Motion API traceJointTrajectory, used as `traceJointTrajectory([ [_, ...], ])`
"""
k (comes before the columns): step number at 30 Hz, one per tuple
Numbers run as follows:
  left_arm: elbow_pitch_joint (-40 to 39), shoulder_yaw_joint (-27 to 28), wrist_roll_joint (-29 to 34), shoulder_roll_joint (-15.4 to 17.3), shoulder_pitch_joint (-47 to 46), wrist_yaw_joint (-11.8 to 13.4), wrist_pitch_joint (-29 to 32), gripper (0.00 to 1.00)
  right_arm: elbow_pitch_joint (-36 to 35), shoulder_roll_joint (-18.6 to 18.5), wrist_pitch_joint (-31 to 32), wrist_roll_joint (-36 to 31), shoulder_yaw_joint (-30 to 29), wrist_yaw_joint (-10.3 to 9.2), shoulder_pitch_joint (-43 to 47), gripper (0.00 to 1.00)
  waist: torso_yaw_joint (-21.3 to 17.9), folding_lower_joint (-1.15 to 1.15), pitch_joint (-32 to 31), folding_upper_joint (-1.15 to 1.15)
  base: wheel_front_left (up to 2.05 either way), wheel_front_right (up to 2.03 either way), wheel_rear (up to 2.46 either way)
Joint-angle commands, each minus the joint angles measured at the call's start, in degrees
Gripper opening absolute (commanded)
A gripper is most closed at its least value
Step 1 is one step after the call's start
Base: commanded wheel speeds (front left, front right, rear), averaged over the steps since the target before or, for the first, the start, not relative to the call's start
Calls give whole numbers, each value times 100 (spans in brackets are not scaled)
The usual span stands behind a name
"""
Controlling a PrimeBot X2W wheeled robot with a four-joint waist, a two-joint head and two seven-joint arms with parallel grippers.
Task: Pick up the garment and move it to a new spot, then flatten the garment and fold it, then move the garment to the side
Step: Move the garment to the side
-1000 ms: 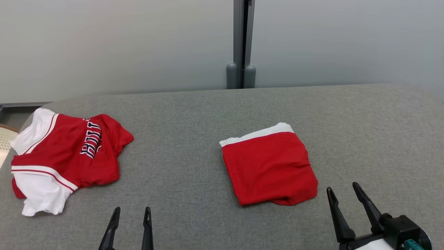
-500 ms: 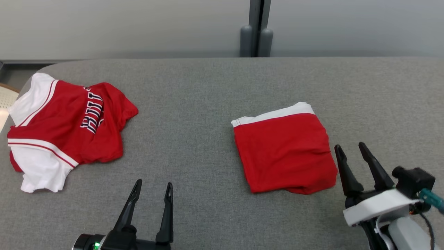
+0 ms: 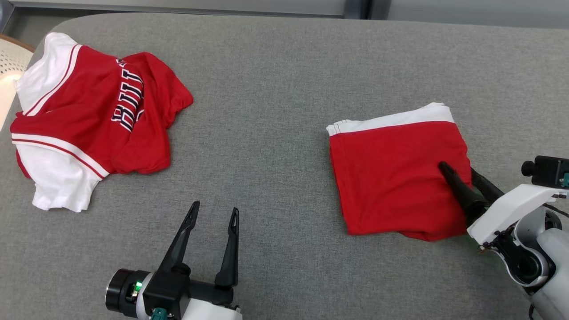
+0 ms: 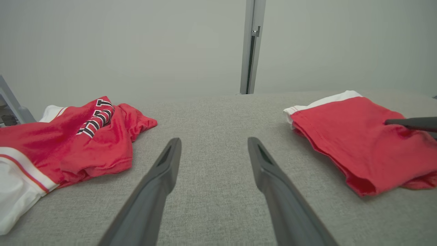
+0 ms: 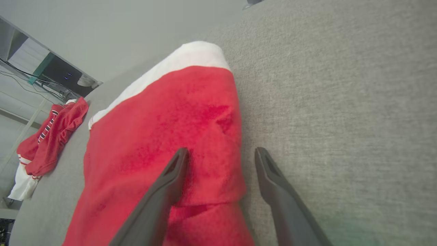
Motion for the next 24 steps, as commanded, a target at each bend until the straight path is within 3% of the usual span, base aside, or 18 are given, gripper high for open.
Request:
traceJointTrajectory([
  [1, 8, 0, -17, 18, -113, 14, -1, 100, -59, -54, 38, 203, 94, 0, -85, 66, 54, 0, 99, 0, 0, 0, 0],
  [2, 11, -6, -16, 18, -123, 13, -1, 100, -99, -80, -17, 333, 141, 0, -121, 41, 52, 0, 126, 0, 0, 0, 0],
  [3, 14, -13, -1, 18, -136, 5, -1, 100, -136, -121, -95, 424, 175, 0, -152, 0, 47, 0, 156, 0, 0, 0, 0],
  [12, -384, -15, 295, 17, -498, -108, -1, 100, -210, -668, -993, 576, 492, 0, -716, 0, -248, 0, 677, 0, 0, 0, 0],
  [20, -1142, -356, 777, 209, -1225, -409, -1, 100, -33, -1696, -1497, 301, 420, 0, -1725, 0, -730, 0, 1732, 0, 0, 0, 0],
  [21, -1577, -547, 971, 433, -1649, -450, 0, 100, 18, -2308, -1584, 14, 240, 0, -2142, 0, -982, 0, 2288, 0, 0, 0, 0],
  [24, -1736, -674, 1046, 551, -1831, -448, 0, 100, 106, -2595, -1611, -267, 123, -1, -2333, 0, -1097, 0, 2524, 0, 0, 0, 0],
])
